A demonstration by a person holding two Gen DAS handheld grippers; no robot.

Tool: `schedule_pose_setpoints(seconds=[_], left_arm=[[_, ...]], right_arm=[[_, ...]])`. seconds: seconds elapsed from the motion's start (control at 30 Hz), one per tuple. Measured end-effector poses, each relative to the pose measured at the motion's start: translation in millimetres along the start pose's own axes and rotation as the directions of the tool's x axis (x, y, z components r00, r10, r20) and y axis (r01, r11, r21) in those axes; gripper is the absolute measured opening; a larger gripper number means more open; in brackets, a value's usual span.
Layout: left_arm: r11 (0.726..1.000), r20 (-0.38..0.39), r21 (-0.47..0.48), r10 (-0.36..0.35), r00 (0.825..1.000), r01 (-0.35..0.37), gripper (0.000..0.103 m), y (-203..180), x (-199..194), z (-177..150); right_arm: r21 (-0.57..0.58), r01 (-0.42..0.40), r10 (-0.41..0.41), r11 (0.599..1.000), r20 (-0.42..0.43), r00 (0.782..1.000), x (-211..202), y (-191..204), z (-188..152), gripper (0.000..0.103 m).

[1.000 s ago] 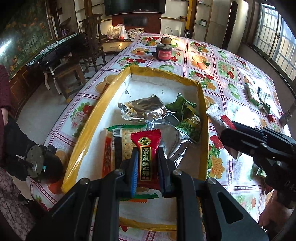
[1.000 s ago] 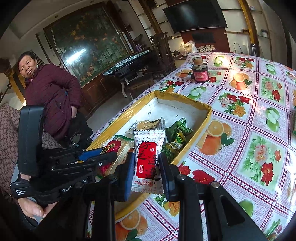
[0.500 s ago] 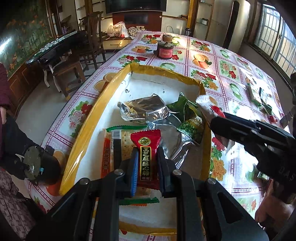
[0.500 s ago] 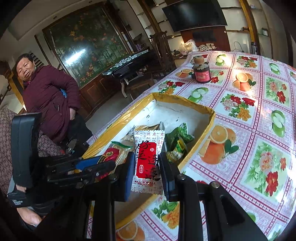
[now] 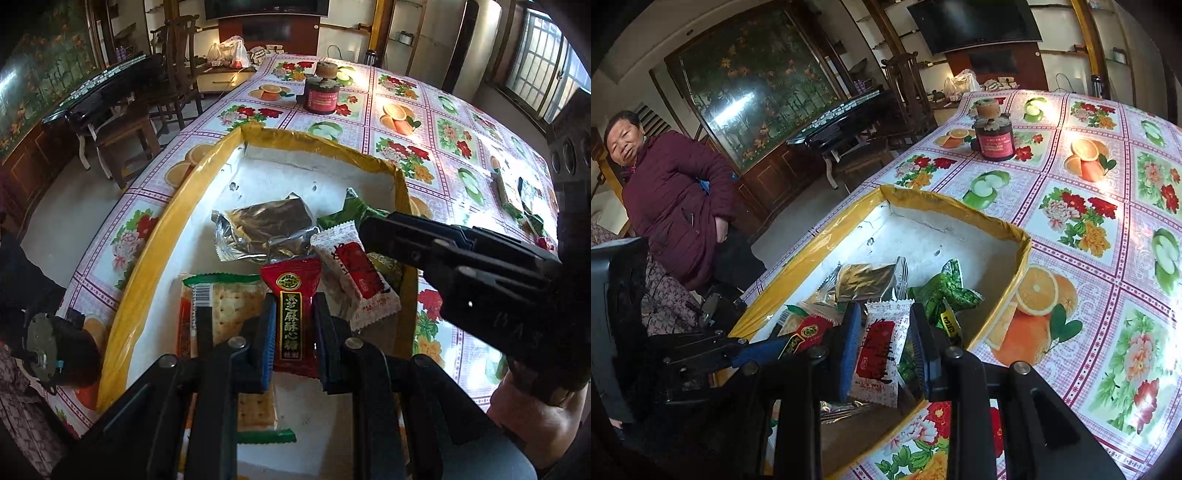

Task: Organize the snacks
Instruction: 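Open the left tool to drop the red candy in the tray while the right tool releases the packet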

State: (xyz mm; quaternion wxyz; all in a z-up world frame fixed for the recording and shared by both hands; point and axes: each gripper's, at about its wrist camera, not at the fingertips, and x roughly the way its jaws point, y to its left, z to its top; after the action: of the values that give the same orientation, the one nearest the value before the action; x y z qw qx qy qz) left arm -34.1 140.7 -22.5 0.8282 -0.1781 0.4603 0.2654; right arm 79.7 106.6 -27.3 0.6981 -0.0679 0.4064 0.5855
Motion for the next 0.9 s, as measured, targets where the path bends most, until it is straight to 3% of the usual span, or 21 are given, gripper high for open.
schedule_pose_setpoints(seconds=[0.4,0.6,0.67,0.77,0.83,0.9], left_arm=[[1.000,-0.028,0.010,0.001,1.000,-0.001,0.021,-6.0,17.9,3.5],[1.000,-0.030,0.017,0.018,0.999,-0.018,0.024,-5.5,18.4,4.2],[1.000,-0.032,0.017,0.025,0.999,-0.024,0.028,-5.7,18.5,5.1],[1.000,-0.027,0.013,0.025,0.999,-0.024,0.043,-5.5,14.4,4.7],[1.000,-0.014,0.010,0.026,1.000,-0.026,0.059,-6.2,9.3,3.8],[0.999,0.004,0.011,0.035,0.999,-0.035,0.068,-7.8,4.0,2.4]], right_arm=[[-0.013,0.007,-0.007,1.000,-0.048,0.999,14.6,-1.4,-4.7,0.028],[-0.013,0.015,-0.015,1.000,-0.032,0.999,9.0,-2.4,-4.7,0.028],[-0.006,0.018,-0.018,1.000,-0.019,1.000,2.5,-3.8,-4.3,0.028],[0.005,0.030,-0.030,1.000,0.017,0.999,-14.8,-6.2,-4.4,0.029],[0.018,0.034,-0.035,0.999,0.044,0.998,-29.4,-9.5,-6.0,0.036],[0.039,0.030,-0.033,0.999,0.069,0.997,-43.4,-14.2,-9.3,0.041]])
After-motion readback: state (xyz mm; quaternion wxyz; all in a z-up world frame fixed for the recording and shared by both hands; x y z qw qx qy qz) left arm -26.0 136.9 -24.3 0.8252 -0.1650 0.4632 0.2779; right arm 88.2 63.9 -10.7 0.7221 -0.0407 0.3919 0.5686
